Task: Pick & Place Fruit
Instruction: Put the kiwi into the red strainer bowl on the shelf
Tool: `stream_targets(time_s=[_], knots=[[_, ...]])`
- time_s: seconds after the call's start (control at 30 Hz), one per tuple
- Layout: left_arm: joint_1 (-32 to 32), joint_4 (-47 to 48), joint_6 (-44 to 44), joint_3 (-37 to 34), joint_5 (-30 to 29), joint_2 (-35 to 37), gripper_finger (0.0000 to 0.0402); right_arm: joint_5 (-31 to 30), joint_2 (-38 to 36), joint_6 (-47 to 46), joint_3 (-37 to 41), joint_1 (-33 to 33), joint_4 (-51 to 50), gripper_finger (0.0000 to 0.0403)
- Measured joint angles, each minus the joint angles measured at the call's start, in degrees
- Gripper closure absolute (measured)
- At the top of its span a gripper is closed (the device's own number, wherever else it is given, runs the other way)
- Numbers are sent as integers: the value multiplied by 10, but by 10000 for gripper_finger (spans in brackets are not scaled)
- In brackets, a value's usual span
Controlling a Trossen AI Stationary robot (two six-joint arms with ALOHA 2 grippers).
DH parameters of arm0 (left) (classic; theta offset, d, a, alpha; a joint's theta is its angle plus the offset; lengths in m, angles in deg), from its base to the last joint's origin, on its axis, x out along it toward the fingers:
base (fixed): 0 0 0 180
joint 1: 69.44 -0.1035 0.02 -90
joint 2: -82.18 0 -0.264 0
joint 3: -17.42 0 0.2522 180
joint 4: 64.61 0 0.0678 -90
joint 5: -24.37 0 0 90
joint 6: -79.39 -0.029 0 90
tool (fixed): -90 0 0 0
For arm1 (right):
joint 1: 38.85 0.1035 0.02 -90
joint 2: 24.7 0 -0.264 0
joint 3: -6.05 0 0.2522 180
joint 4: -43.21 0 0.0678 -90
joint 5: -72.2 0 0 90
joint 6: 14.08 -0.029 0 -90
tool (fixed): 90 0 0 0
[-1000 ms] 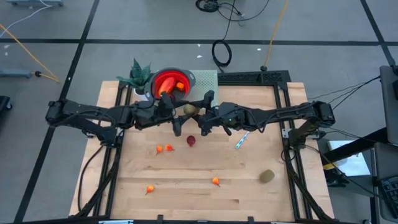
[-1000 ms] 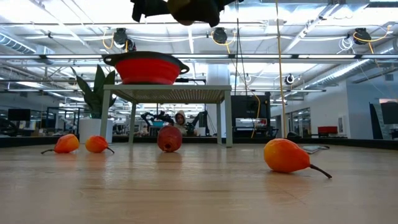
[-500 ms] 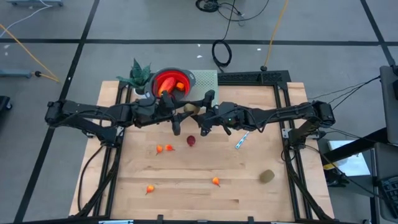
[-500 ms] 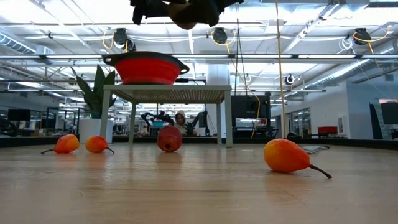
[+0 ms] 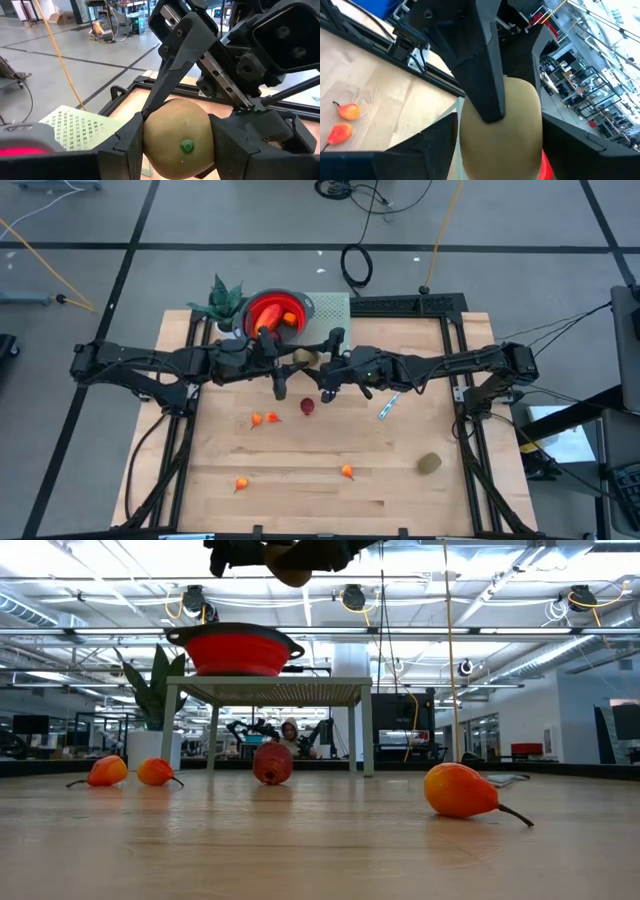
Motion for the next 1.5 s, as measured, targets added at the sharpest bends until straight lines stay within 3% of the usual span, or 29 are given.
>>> stream_targets(time_s=[0.1,0.33,0.63,0.73,1.03,1.2,1.4,1.5], knots=[[-1,34,2,-2,-24,13,224,-15,-1,-3,0,0,-2,129],[0,96,20,0,-73,36,229,-143,-2,11,0,5,-8,115],[-1,113,-18,0,-144,87,229,-240,-2,-12,0,18,-9,138],[-2,114,-39,0,-173,104,226,-266,-2,-34,0,21,-11,160],[-29,113,-94,0,-236,126,228,-266,-2,-127,0,21,-63,259],[-64,114,-101,0,-234,124,222,-266,-1,-163,0,21,-97,318],[-111,114,-83,0,-179,122,226,-264,-1,-176,1,21,-124,388],[-130,114,-67,0,-153,122,228,-263,-1,-190,1,20,-138,398]])
